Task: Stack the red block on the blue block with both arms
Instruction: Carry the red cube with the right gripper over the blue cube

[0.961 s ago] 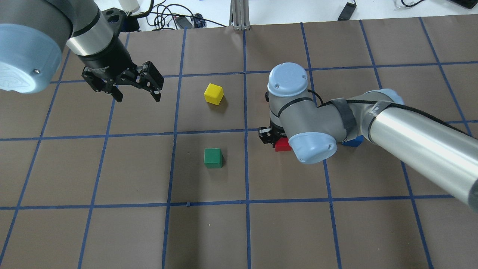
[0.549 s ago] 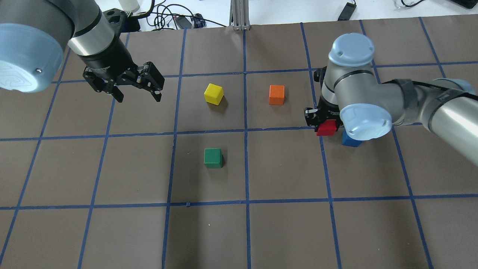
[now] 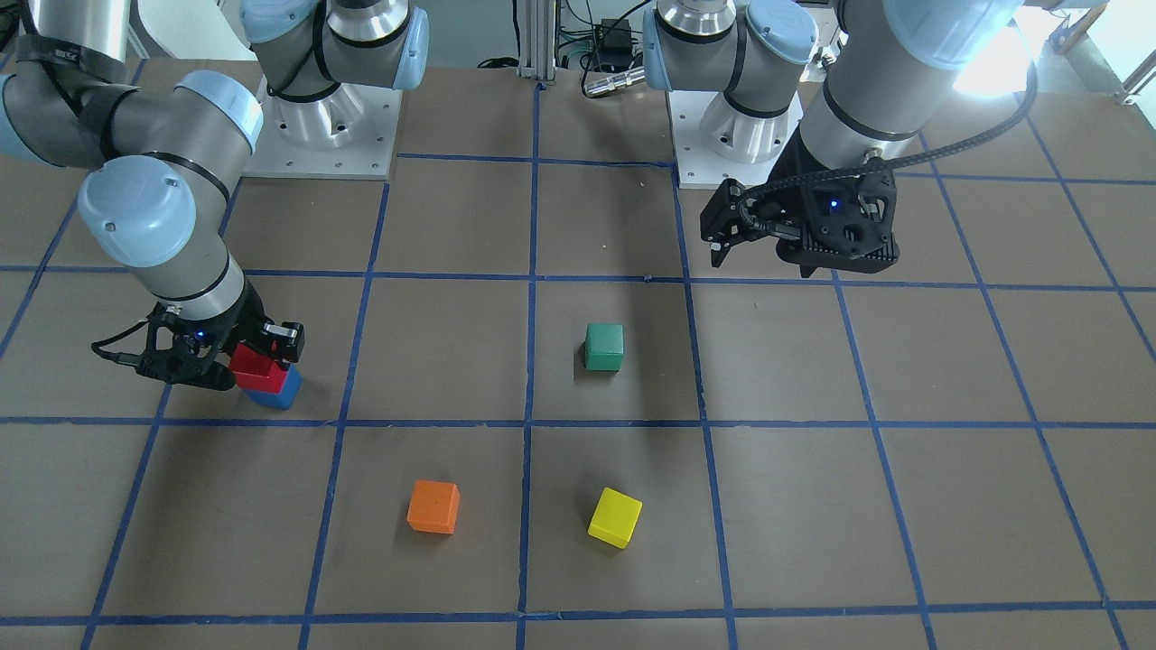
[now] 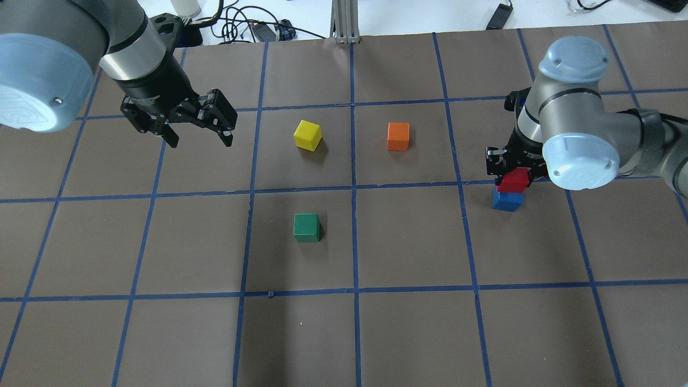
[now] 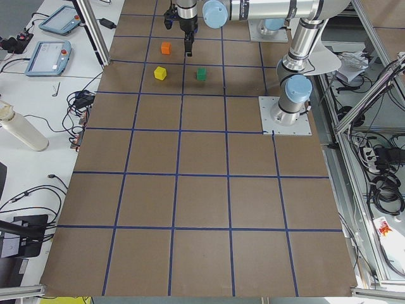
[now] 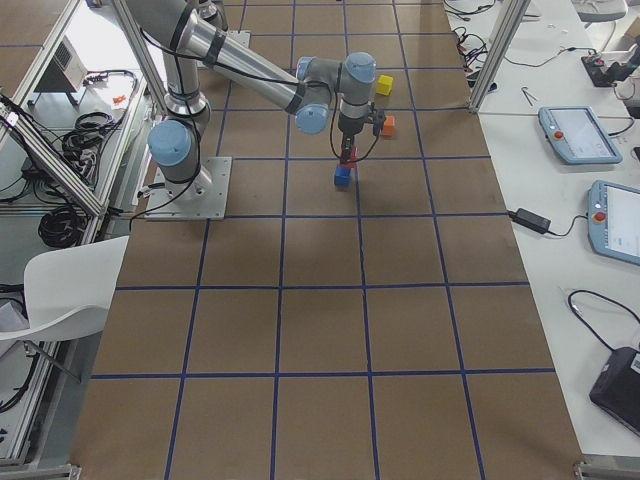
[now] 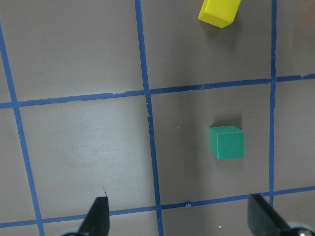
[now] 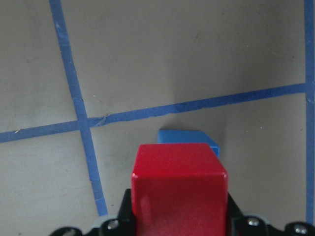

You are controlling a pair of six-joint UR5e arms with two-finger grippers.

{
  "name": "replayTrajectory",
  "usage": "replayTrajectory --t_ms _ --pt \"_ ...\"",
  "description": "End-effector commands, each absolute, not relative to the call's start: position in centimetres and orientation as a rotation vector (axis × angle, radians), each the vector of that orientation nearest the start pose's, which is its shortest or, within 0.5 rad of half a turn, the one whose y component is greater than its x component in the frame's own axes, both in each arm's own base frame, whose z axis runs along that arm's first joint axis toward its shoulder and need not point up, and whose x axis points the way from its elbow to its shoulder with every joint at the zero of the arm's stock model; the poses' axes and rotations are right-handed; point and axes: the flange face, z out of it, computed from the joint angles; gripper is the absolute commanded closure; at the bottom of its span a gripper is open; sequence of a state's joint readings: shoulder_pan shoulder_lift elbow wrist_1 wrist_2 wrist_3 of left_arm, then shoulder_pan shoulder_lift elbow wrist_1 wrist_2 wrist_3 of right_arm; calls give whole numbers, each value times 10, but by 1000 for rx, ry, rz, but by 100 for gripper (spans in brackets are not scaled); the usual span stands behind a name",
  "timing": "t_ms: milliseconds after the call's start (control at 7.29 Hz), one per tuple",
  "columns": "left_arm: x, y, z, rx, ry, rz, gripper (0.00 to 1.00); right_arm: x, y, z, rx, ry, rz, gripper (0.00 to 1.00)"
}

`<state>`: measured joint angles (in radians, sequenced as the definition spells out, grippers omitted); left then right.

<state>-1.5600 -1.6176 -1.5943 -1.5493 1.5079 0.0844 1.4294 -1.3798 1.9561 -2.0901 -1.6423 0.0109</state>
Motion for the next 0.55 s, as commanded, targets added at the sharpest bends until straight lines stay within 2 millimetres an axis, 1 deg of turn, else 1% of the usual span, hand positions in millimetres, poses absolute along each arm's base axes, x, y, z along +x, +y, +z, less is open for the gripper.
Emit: replayTrajectory --t_ms 0,137,412 --pt "-134 -508 455 116 3204 74 0 42 -505 261 273 3184 104 84" --pt "-134 -508 455 116 3204 74 0 35 -503 259 297 3181 114 85" --pt "-134 -508 454 118 3204 76 0 35 -499 254 307 3171 129 85"
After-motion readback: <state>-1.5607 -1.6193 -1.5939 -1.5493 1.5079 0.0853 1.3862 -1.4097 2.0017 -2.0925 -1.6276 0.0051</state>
